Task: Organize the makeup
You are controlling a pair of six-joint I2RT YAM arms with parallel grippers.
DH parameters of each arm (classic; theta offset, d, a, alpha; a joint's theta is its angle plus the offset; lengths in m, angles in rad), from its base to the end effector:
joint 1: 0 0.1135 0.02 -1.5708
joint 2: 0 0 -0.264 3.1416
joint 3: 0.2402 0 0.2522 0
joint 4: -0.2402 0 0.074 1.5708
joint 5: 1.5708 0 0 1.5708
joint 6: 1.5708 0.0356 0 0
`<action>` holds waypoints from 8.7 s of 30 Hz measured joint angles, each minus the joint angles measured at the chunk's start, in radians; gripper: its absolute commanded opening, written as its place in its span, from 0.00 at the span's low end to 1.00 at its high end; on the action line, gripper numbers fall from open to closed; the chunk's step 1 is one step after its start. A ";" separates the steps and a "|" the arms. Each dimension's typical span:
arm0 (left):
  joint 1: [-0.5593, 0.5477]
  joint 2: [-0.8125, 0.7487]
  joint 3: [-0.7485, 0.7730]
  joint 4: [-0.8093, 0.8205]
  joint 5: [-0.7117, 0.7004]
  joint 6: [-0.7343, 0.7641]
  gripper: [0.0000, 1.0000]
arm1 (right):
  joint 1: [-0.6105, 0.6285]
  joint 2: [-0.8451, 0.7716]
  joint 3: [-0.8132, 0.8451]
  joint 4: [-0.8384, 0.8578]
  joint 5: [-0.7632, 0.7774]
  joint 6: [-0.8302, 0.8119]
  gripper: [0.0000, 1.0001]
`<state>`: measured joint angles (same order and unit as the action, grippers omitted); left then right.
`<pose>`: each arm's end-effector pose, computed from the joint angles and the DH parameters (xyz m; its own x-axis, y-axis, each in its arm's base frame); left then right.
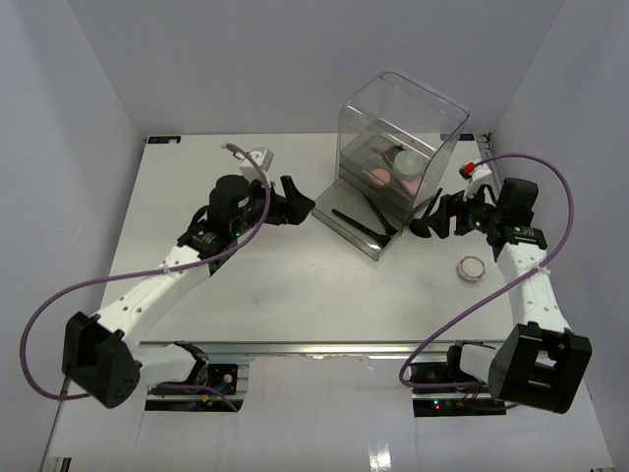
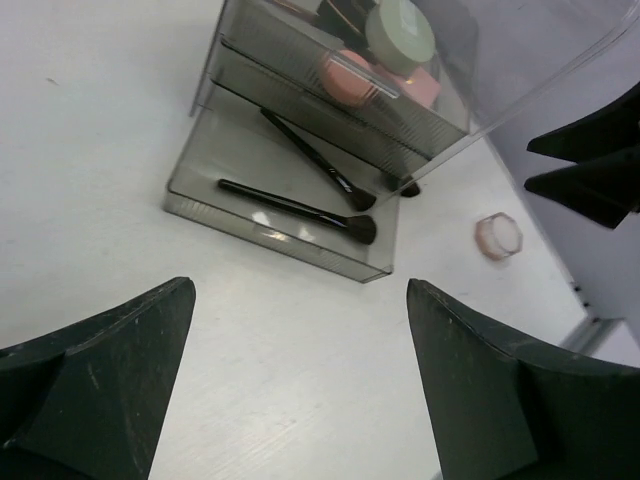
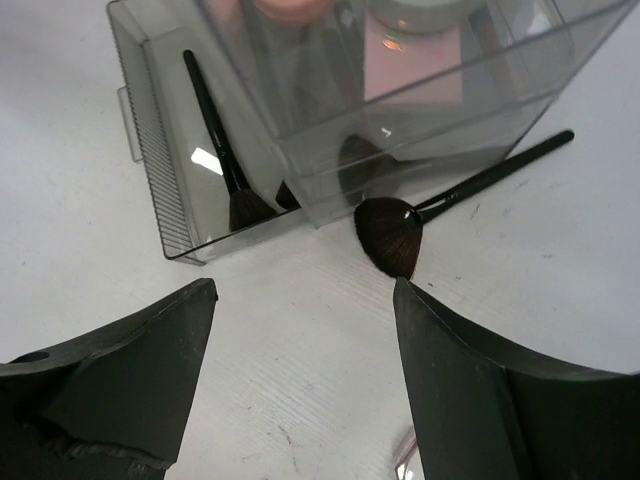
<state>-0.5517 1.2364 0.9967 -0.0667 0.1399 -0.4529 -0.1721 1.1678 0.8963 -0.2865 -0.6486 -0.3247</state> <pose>0.2441 -0.1561 0.3300 -0.5076 -0.1964 -0.8389 0.4561 0.7648 -0.4550 0.2553 -0.0225 0.2943 -0.3769 -0.1925 -0.9060 -0.5156 0.8562 0.0325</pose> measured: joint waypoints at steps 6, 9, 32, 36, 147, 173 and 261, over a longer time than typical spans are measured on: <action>0.008 -0.106 -0.098 0.036 -0.063 0.172 0.98 | -0.001 0.173 0.024 0.019 0.156 0.212 0.76; 0.008 -0.131 -0.114 0.040 -0.081 0.217 0.98 | -0.002 0.247 0.064 0.020 0.236 0.300 0.72; 0.008 -0.193 -0.150 0.045 -0.107 0.257 0.98 | 0.032 0.725 0.373 0.042 0.441 0.559 0.61; 0.008 -0.193 -0.150 0.045 -0.107 0.257 0.98 | 0.037 0.750 0.397 0.044 0.441 0.568 0.61; 0.040 -0.176 -0.429 0.161 0.009 -0.339 0.66 | 0.747 0.487 0.294 -0.081 0.276 -0.397 0.08; 0.040 -0.360 -0.511 0.123 -0.047 -0.279 0.77 | 0.776 0.657 0.154 0.364 1.091 -0.155 0.48; -0.046 0.870 0.329 0.849 0.118 -0.831 0.06 | -0.299 -0.139 -0.003 -0.325 -0.570 -0.489 0.63</action>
<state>-0.5975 2.1060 1.3253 0.7819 0.2583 -1.2839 -0.4709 1.0291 0.8929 -0.6113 -1.2186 -0.8133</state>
